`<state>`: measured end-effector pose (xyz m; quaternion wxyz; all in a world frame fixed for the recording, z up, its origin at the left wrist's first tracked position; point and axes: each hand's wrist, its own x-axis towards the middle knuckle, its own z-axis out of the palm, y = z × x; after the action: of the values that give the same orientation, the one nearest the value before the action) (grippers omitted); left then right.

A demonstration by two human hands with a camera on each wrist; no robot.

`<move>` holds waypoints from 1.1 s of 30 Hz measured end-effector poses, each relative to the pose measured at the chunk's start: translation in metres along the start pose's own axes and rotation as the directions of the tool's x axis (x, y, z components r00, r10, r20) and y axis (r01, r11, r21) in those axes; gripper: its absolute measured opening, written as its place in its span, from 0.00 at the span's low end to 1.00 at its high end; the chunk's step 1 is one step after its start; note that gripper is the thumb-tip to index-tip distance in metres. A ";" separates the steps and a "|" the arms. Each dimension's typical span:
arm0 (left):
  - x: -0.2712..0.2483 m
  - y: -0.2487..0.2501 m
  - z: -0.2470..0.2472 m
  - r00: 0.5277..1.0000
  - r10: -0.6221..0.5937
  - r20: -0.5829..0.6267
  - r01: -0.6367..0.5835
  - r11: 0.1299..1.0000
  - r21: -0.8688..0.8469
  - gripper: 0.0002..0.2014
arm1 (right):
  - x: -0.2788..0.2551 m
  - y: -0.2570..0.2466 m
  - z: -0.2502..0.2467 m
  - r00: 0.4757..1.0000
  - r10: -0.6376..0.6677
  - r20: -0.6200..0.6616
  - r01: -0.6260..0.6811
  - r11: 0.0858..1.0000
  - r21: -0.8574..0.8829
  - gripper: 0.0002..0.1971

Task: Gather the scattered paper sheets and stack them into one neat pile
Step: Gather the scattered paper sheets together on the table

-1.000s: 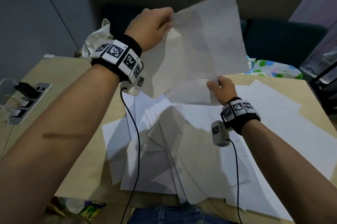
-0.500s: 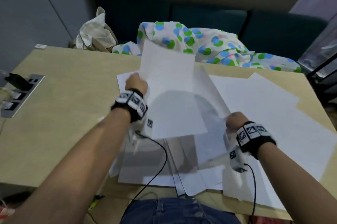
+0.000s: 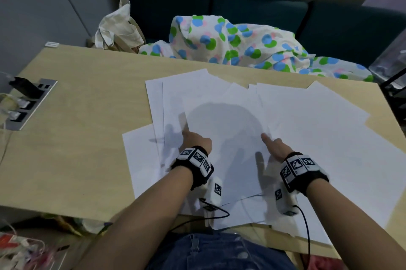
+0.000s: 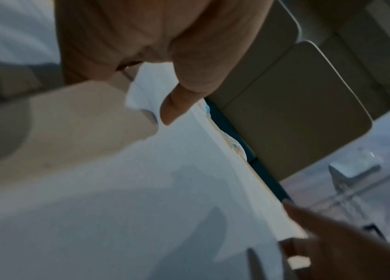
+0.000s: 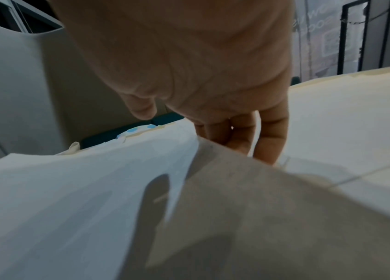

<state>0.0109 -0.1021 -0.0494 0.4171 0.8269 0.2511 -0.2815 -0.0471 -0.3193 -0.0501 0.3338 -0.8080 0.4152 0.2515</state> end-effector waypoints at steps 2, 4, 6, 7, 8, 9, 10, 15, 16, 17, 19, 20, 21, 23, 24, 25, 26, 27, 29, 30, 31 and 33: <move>-0.001 0.001 0.001 0.999 0.014 0.040 -0.010 0.996 -0.091 0.36 | 0.001 0.004 0.002 0.998 -0.006 0.063 0.007 1.000 -0.007 0.36; -0.007 0.003 0.002 0.995 0.088 0.046 -0.084 0.993 -0.078 0.30 | 0.003 0.008 0.004 0.997 -0.034 0.065 0.032 0.999 0.026 0.21; -0.015 0.005 0.003 0.976 0.216 0.016 -0.215 0.976 -0.043 0.25 | 0.004 0.014 0.004 0.998 -0.048 0.033 0.045 0.993 0.106 0.18; -0.020 0.007 0.004 0.956 0.295 0.005 -0.294 0.956 -0.006 0.21 | 0.003 0.015 0.002 0.999 -0.048 0.027 0.043 0.986 0.158 0.17; -0.024 0.009 0.007 0.934 0.358 0.003 -0.358 0.933 0.037 0.18 | 0.001 0.015 -0.001 0.998 -0.040 0.040 0.031 0.978 0.207 0.16; -0.028 0.011 0.008 0.913 0.407 0.006 -0.406 0.911 0.077 0.17 | 0.000 0.016 -0.004 0.997 -0.029 0.076 0.010 0.969 0.246 0.15; -0.032 0.013 0.010 0.895 0.446 0.012 -0.445 0.889 0.105 0.17 | -0.002 0.016 -0.006 0.993 -0.021 0.115 -0.011 0.962 0.273 0.14; -0.032 0.038 0.012 0.819 0.573 0.027 -0.570 0.810 0.136 0.10 | -0.003 0.019 -0.014 0.989 -0.012 0.145 -0.037 0.942 0.334 0.08; -0.026 0.045 0.013 0.811 0.583 0.042 -0.582 0.797 0.162 0.09 | -0.003 0.019 -0.014 0.991 -0.007 0.135 -0.039 0.941 0.336 0.06; -0.021 0.052 0.012 0.802 0.593 0.067 -0.593 0.779 0.203 0.09 | -0.004 0.018 -0.014 0.992 0.005 0.127 -0.047 0.944 0.327 0.04; -0.006 0.065 0.013 0.795 0.592 0.131 -0.600 0.737 0.309 0.10 | -0.002 0.016 -0.013 0.993 0.030 0.110 -0.063 0.948 0.311 0.03; 0.003 0.070 0.013 0.799 0.580 0.158 -0.593 0.717 0.368 0.12 | -0.002 0.014 -0.013 0.994 0.040 0.101 -0.069 0.949 0.308 0.05; 0.012 0.073 0.012 0.814 0.550 0.185 -0.570 0.698 0.434 0.14 | -0.001 0.013 -0.012 0.994 0.054 0.098 -0.081 0.953 0.291 0.07; 0.026 0.077 0.011 0.856 0.466 0.225 -0.504 0.653 0.565 0.18 | 0.002 0.011 -0.011 0.992 0.070 0.101 -0.094 0.964 0.251 0.09; 0.032 0.077 0.010 0.870 0.423 0.252 -0.482 0.626 0.613 0.21 | 0.003 0.010 -0.010 0.992 0.072 0.104 -0.096 0.965 0.243 0.08; 0.036 0.076 0.008 0.881 0.384 0.276 -0.466 0.601 0.649 0.24 | 0.003 0.009 -0.009 0.992 0.073 0.107 -0.097 0.966 0.240 0.07; 0.040 0.075 0.007 0.886 0.361 0.290 -0.458 0.585 0.670 0.26 | 0.004 0.009 -0.008 0.992 0.073 0.106 -0.097 0.966 0.241 0.06; 0.041 0.073 0.005 0.892 0.346 0.292 -0.448 0.589 0.672 0.27 | 0.005 0.009 -0.008 0.992 0.076 0.099 -0.098 0.964 0.247 0.05; 0.042 0.068 0.004 0.894 0.341 0.292 -0.448 0.639 0.625 0.27 | 0.007 0.010 -0.006 0.995 0.065 0.076 -0.083 0.961 0.265 0.04; 0.041 0.066 0.003 0.888 0.352 0.296 -0.460 0.677 0.574 0.29 | 0.007 0.009 -0.004 0.995 0.061 0.074 -0.080 0.954 0.290 0.04; 0.038 0.063 0.003 0.885 0.361 0.295 -0.466 0.722 0.512 0.31 | 0.007 0.008 -0.003 0.996 0.051 0.073 -0.072 0.945 0.319 0.02; 0.031 0.055 0.005 0.884 0.389 0.260 -0.461 0.816 0.348 0.35 | 0.010 0.010 0.000 0.996 0.040 0.078 -0.066 0.931 0.359 0.11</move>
<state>0.0679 -0.1298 -0.0429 0.3118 0.9011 -0.0415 -0.2985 -0.0504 -0.3287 -0.0604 0.4838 -0.7123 0.4642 0.2076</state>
